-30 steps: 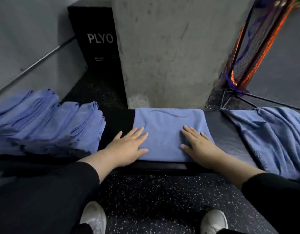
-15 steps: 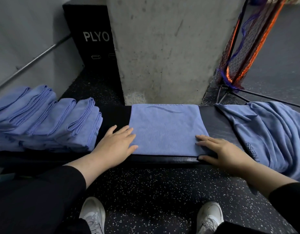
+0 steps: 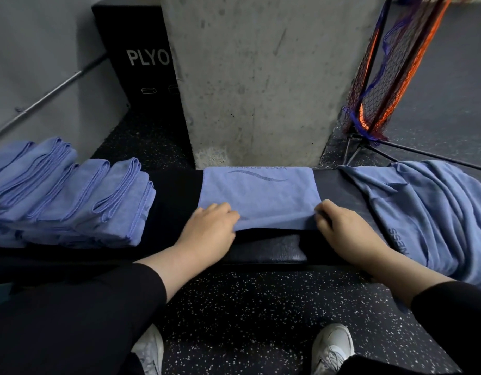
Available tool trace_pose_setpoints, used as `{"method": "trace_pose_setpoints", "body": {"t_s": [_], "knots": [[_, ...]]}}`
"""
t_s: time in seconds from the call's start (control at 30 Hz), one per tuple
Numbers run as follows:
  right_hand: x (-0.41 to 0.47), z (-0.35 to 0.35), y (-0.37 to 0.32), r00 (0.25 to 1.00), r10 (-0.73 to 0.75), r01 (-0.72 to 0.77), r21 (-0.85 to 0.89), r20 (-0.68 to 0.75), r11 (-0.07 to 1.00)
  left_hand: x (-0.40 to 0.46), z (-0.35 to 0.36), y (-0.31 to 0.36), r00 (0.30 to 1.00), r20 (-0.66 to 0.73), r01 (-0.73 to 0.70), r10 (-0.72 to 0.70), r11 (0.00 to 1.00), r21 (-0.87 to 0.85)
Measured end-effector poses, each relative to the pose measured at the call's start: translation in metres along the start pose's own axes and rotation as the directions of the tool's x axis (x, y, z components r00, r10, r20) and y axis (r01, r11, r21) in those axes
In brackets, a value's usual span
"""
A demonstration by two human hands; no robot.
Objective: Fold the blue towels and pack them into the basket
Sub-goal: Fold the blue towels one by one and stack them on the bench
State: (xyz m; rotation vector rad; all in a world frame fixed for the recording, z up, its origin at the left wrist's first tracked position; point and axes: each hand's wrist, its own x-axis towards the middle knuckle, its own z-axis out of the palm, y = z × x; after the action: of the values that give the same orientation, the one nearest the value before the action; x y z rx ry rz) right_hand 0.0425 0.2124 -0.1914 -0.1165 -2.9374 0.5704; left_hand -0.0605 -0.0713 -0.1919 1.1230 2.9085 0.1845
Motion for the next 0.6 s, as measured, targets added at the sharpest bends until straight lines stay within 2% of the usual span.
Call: {"method": "trace_pose_setpoints", "body": {"t_s": [0.1,0.2,0.3,0.47,0.6], "knots": [[-0.002,0.003,0.008,0.989,-0.148,0.148,-0.080,0.008,0.986,0.000,-0.004,-0.024,0.996,-0.022,0.090,-0.092,0.995,-0.046],[-0.006,0.003,0.020,0.965,-0.242,0.253,-0.107,0.105,0.962,-0.005,-0.009,-0.048,0.992,-0.020,0.119,-0.123,0.983,-0.139],[-0.005,0.002,0.026,0.969,-0.198,0.213,-0.092,0.147,0.973,-0.014,-0.014,-0.062,0.997,0.022,0.083,-0.080,0.968,-0.237],[-0.006,-0.010,0.020,0.983,-0.169,0.168,0.024,0.071,0.986,-0.027,-0.028,-0.063,0.991,0.116,0.088,-0.060,0.963,-0.255],[-0.012,-0.033,0.007,0.975,0.018,-0.031,0.054,0.223,0.998,-0.039,-0.045,-0.062,0.966,0.245,0.166,-0.084,0.926,-0.338]]}}
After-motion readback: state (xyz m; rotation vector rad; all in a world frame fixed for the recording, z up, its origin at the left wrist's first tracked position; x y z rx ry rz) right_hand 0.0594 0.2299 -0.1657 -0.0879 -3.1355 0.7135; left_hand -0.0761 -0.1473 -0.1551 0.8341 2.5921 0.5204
